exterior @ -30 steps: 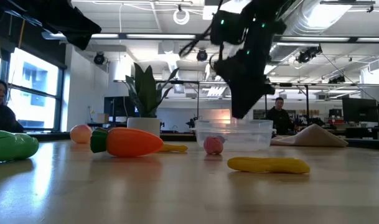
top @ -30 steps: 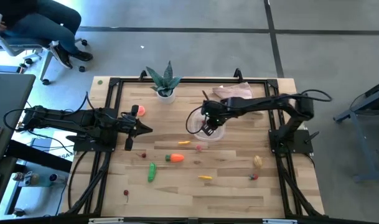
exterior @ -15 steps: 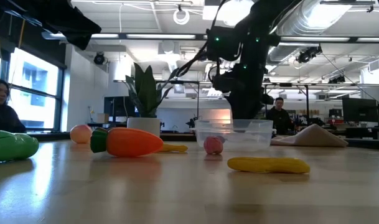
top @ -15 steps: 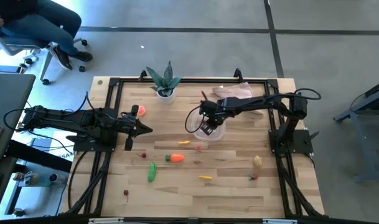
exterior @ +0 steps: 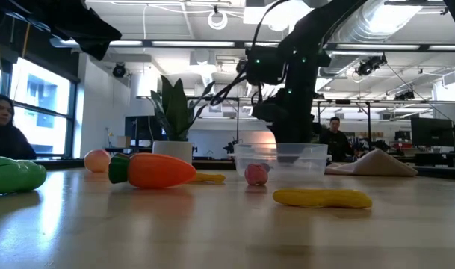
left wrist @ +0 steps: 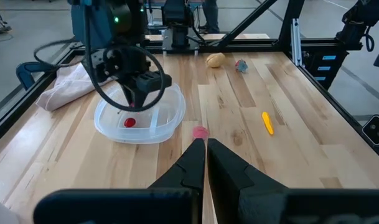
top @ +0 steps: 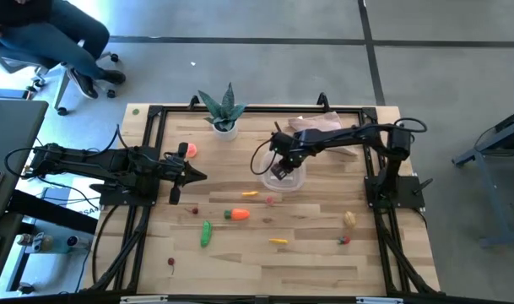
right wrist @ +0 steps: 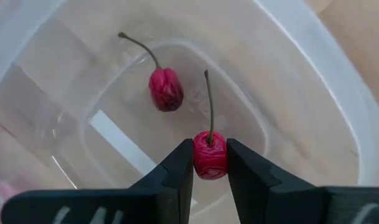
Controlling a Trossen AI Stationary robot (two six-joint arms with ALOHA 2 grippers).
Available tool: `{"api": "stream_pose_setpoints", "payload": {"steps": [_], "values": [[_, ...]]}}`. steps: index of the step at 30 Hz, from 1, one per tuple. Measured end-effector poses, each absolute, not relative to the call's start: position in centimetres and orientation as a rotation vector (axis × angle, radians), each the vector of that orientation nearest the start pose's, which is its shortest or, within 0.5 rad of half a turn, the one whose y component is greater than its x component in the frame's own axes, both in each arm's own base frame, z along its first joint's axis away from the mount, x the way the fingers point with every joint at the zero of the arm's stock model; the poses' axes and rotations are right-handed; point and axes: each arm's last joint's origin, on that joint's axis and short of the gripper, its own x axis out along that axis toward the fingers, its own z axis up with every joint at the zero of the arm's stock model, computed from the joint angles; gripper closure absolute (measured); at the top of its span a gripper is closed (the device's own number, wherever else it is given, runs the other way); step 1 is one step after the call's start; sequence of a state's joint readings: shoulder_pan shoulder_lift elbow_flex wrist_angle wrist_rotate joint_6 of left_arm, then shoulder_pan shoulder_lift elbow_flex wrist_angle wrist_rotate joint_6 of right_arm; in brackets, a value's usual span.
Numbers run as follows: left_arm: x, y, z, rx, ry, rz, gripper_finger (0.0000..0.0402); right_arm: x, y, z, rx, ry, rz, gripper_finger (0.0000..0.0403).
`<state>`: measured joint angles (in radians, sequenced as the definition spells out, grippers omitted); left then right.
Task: Pick and placing Produce into tupperware
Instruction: Put the red cherry into the transparent bin
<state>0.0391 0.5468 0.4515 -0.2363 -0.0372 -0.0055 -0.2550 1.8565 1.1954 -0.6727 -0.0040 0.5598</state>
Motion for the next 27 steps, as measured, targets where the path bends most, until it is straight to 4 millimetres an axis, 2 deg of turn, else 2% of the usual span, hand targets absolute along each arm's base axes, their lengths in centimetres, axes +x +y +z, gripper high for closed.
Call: {"api": "stream_pose_setpoints", "payload": {"steps": [13,27], "values": [[13.54,0.64,24.57,-0.006,0.332,0.077,0.0394,33.76,-8.66,15.81,0.638,1.24,-0.566,0.0323],[13.53,0.64,24.57,-0.006,0.331,0.077,0.0394,33.99,-8.74,15.87,0.639,1.215,-0.56,0.0293]]}}
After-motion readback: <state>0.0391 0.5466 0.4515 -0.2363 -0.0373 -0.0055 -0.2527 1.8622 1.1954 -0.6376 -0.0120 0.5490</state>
